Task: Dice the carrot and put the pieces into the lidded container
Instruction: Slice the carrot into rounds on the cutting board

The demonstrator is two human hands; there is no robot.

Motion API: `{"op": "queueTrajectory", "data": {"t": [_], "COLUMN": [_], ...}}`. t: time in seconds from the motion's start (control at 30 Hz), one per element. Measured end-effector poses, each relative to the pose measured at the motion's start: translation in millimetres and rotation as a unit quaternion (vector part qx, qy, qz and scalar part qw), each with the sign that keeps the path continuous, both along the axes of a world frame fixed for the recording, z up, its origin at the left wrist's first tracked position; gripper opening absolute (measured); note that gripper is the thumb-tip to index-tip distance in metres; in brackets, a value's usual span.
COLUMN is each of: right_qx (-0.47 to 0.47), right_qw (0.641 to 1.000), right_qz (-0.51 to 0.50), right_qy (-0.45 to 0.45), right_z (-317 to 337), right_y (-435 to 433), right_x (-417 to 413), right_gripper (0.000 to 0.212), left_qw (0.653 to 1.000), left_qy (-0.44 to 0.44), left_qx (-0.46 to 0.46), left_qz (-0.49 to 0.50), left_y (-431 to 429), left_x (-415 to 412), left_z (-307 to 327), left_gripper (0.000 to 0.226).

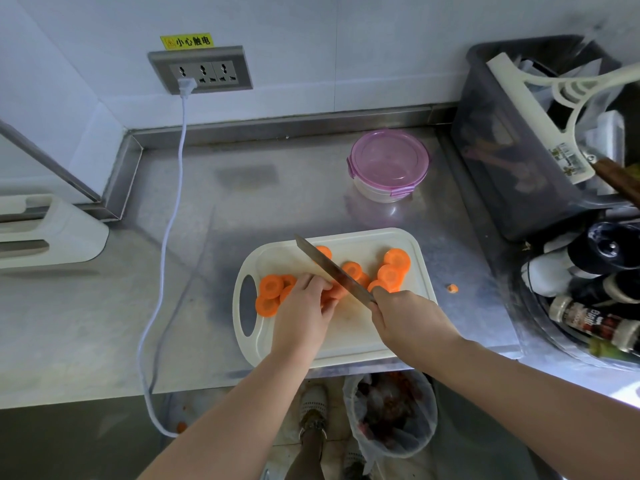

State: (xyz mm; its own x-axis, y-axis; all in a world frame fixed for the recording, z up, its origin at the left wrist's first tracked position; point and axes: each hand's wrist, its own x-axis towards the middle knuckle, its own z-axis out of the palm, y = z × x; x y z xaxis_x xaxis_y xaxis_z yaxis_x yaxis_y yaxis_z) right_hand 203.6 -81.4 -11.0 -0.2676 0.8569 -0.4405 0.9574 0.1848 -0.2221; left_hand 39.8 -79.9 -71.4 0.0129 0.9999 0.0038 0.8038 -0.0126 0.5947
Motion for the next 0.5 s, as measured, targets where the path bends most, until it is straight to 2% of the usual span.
{"op": "queueTrajectory", "data": {"t": [0.27,0.5], "right_qx": [-0.009,-0.028], "right_qw": [0.999,0.999], "right_qz": [0.016,0.008], "right_qy": [-0.037,-0.043], "right_z": [-2.4,-11.0], "right_y": [0.8,9.3], "right_x": [-4.6,-14.1], "right_gripper": [0.018,0.024], "left_qw": [1.000,1.000], "left_qy": [0.005,0.007], "left_qx": [-0.003,-0.021], "left_qz": [-0.003,-0.015], "left_y": [0.8,3.9], "left_x": [0.4,-1.7], "left_z": [-0.3,-0.3], "left_gripper": [0.015,0.012]}}
